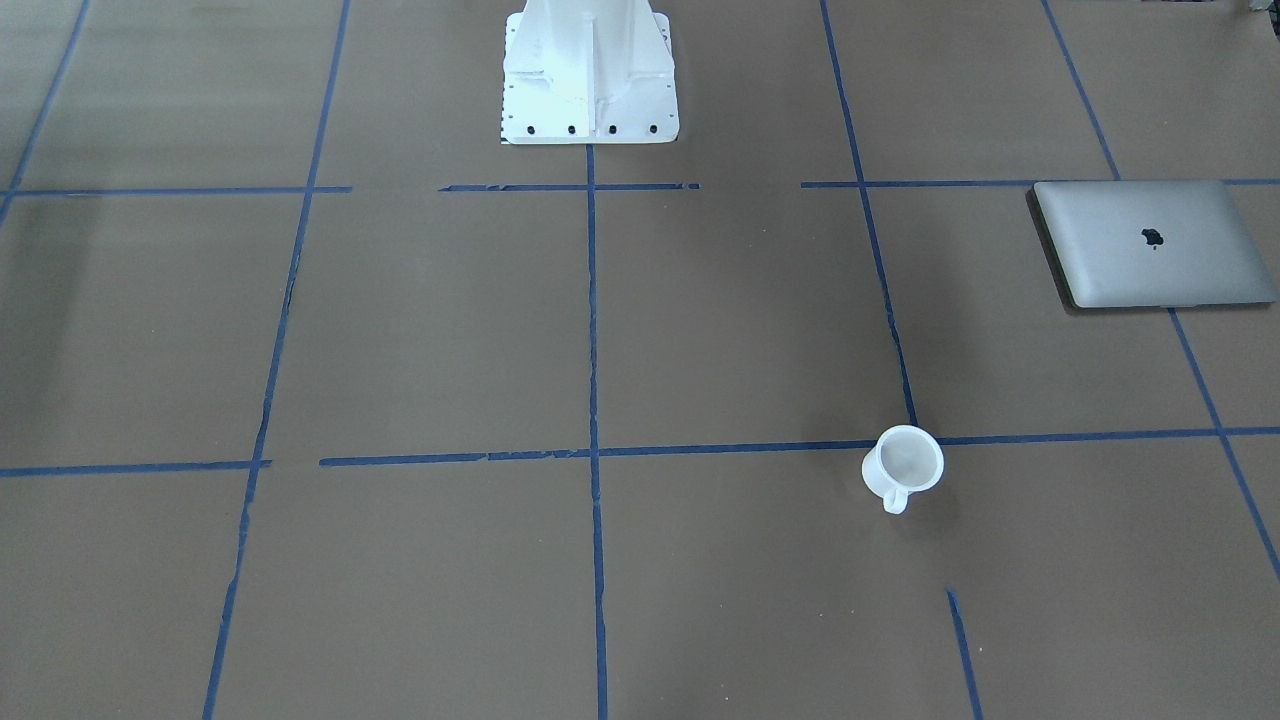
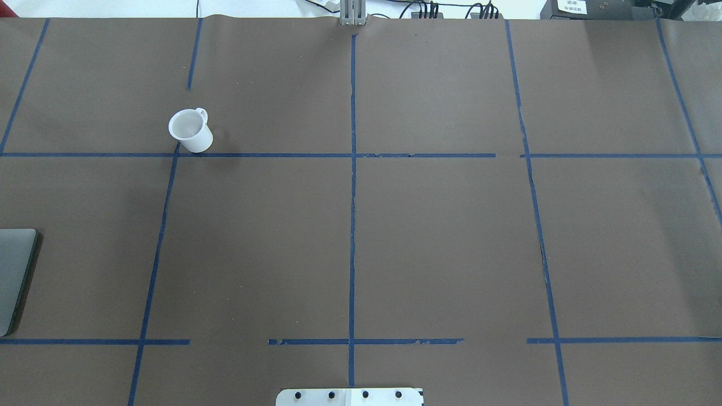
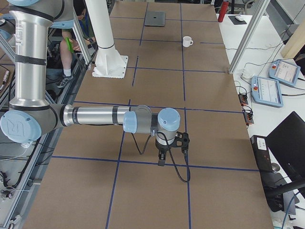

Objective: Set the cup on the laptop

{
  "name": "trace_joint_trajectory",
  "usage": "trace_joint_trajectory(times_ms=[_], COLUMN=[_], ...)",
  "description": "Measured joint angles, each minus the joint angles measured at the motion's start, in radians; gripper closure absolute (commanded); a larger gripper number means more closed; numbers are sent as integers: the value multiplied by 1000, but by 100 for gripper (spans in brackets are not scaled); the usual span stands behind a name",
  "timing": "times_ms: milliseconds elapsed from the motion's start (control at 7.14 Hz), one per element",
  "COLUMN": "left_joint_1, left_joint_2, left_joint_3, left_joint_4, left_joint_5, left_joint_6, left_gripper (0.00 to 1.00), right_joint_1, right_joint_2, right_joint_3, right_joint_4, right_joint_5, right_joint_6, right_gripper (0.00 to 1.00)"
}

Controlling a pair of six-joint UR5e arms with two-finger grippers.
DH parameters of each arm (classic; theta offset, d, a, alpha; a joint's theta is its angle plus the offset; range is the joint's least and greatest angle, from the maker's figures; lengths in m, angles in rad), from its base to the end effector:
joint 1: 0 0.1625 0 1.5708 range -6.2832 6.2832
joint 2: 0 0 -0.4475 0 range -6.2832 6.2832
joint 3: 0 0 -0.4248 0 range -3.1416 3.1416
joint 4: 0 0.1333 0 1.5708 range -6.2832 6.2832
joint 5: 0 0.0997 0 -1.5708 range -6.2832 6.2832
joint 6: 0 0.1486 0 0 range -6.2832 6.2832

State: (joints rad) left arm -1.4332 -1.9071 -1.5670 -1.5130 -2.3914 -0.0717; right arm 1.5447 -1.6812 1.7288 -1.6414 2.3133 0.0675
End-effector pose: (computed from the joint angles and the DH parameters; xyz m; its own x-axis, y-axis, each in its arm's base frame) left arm 0.0679 -0.6697 0.5167 0.6559 0.2210 -0.7217 -0.0853 0.9717 0.2201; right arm 0.0205 -0.4729 0.6988 0.7370 0.0637 0.6729 -0.0237 0.9974 -0.0685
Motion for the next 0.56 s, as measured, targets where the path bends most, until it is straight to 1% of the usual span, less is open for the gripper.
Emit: trace_joint_trajectory(times_ms=[280,560], left_joint_1=[105,207], left_joint_2=[-76,-133], left_joint_3=[-1,2], left_joint_4=[-14,-69], left_joint_5=[21,30], left_joint_6=[-193,-425], left_gripper=[0,0], right_joint_1=[0,0], right_joint_2=[0,0], right_joint_3=[0,0], right_joint_4=[0,0], right_joint_5=[0,0], right_joint_6=[0,0], right_gripper=[0,0])
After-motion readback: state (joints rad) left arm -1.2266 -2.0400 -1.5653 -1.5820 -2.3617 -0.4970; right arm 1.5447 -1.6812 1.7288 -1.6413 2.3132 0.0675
